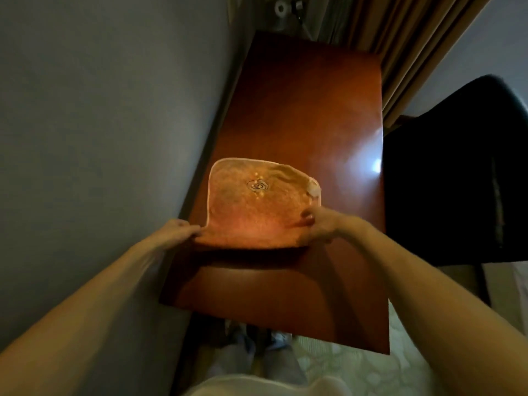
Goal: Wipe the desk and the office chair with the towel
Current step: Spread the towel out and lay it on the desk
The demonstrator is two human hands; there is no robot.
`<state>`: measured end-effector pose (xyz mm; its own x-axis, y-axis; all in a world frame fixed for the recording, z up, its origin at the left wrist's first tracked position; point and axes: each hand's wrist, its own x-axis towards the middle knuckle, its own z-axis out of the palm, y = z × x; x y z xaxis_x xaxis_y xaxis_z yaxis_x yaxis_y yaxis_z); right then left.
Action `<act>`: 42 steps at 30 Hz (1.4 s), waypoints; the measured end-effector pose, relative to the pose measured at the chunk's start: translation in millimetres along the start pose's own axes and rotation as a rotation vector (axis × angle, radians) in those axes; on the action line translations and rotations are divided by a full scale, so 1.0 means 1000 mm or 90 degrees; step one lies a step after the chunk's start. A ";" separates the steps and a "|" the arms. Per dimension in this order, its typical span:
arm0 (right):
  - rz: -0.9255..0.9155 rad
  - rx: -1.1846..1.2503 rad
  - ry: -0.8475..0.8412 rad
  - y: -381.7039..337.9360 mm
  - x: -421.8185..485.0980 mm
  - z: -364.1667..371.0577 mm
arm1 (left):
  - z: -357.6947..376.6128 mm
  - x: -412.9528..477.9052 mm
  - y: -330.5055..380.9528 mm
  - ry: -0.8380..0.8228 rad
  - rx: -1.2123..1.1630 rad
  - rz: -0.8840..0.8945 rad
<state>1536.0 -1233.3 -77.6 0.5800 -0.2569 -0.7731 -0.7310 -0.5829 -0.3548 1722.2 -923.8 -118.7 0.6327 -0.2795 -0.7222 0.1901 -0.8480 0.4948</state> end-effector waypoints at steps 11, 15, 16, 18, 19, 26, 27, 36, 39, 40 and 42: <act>0.065 -0.573 -0.284 0.000 0.004 0.074 | 0.004 -0.004 -0.050 -0.393 0.112 -0.013; 0.009 -0.420 -0.124 0.014 0.012 0.072 | -0.011 -0.001 -0.039 -0.324 0.114 -0.011; -0.003 -0.394 -0.096 0.017 0.015 0.066 | -0.013 0.003 -0.034 -0.262 0.086 -0.004; -0.005 -0.314 -0.058 0.020 0.022 0.048 | -0.015 0.015 -0.019 -0.124 -0.031 -0.017; -0.019 -0.269 -0.030 0.021 0.027 0.037 | -0.013 0.022 -0.011 -0.062 -0.111 -0.034; -0.011 -0.042 0.161 0.025 0.067 -0.031 | 0.001 0.076 0.056 0.130 -0.345 -0.044; -0.007 -0.008 0.185 0.025 0.073 -0.034 | 0.003 0.081 0.062 0.150 -0.325 -0.038; 0.207 0.224 0.186 0.029 0.123 0.006 | 0.040 0.113 0.034 0.117 -0.021 -0.112; 0.262 0.363 0.200 0.033 0.130 0.016 | 0.054 0.111 0.032 0.144 0.000 -0.130; 0.264 0.416 0.192 0.033 0.132 0.020 | 0.059 0.109 0.032 0.146 -0.004 -0.132; 0.262 0.422 0.170 0.033 0.132 0.024 | 0.067 0.104 0.033 0.133 0.016 -0.113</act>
<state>1579.6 -1267.7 -203.7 0.2247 -0.5741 -0.7874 -0.9155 0.1523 -0.3723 1744.3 -1010.5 -209.9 0.7325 -0.0281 -0.6802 0.2957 -0.8868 0.3551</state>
